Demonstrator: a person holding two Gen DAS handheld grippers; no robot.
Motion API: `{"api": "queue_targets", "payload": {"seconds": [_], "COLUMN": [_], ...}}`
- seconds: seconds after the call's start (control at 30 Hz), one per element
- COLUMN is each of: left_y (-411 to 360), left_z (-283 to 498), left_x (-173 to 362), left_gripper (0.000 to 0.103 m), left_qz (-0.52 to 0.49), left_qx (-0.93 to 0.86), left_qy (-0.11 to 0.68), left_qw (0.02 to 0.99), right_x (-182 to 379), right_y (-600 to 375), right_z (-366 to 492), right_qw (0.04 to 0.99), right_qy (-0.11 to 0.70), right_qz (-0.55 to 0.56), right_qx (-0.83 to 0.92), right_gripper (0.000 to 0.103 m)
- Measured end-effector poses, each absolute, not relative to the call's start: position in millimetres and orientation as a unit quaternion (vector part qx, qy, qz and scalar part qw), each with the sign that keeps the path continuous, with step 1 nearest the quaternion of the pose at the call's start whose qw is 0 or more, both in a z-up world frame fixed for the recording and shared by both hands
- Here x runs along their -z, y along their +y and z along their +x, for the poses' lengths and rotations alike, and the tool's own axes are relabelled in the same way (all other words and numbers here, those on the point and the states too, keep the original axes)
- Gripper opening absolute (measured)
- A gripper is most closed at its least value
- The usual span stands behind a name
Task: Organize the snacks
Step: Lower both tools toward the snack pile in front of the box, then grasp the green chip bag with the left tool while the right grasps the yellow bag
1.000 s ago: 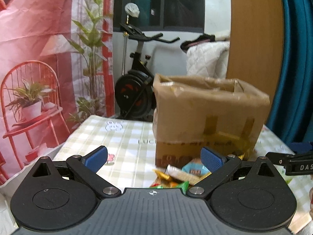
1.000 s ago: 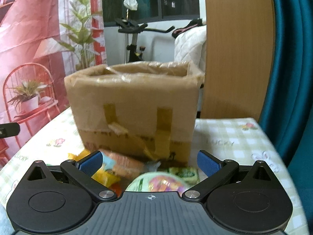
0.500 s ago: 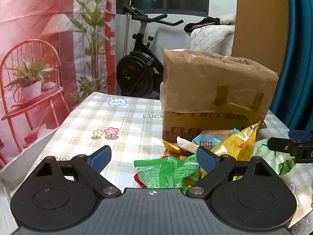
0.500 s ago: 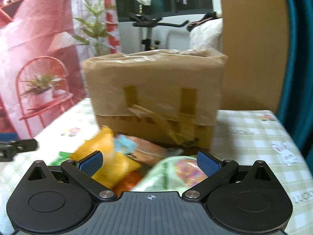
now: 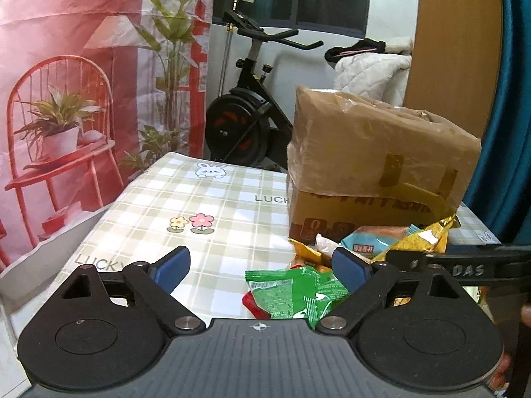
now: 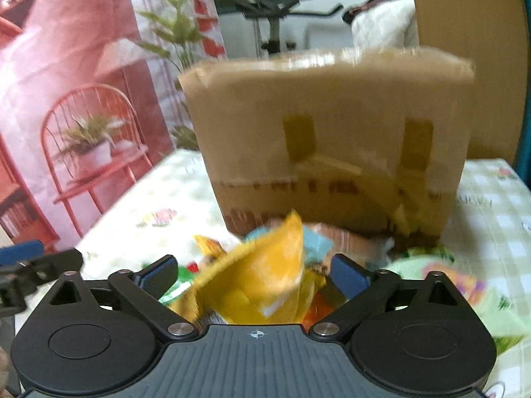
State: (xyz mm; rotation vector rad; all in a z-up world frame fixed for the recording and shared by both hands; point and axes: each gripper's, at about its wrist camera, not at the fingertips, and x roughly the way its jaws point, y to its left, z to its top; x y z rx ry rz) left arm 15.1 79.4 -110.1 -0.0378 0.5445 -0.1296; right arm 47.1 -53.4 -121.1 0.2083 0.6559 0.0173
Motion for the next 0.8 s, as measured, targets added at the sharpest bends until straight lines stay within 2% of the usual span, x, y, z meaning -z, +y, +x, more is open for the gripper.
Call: {"api": "queue_targets", "payload": {"seconds": [0.2, 0.33, 0.67, 0.8], "left_y": [76, 74, 60, 64], "left_z": [22, 31, 53, 61], "left_x": [128, 143, 176, 185], "left_gripper": [0.093, 0.093, 0.094, 0.095], "left_qz": [-0.014, -0.015, -0.007, -0.032], "left_qx": [0.097, 0.117, 0.132, 0.138], "left_qy": [0.290, 0.312, 0.359, 0.375], "left_qw": [0.952, 0.943, 0.924, 0.916], "right_x": [135, 134, 128, 129], "right_y": [-62, -63, -67, -69], "right_z": [46, 43, 35, 34], "right_qw": [0.929, 0.925, 0.924, 0.921], "right_qy": [0.338, 0.347, 0.350, 0.356], "right_qz": [0.147, 0.151, 0.150, 0.155], "right_qx": [-0.025, -0.035, -0.040, -0.041], "right_gripper": [0.087, 0.077, 0.068, 0.068]}}
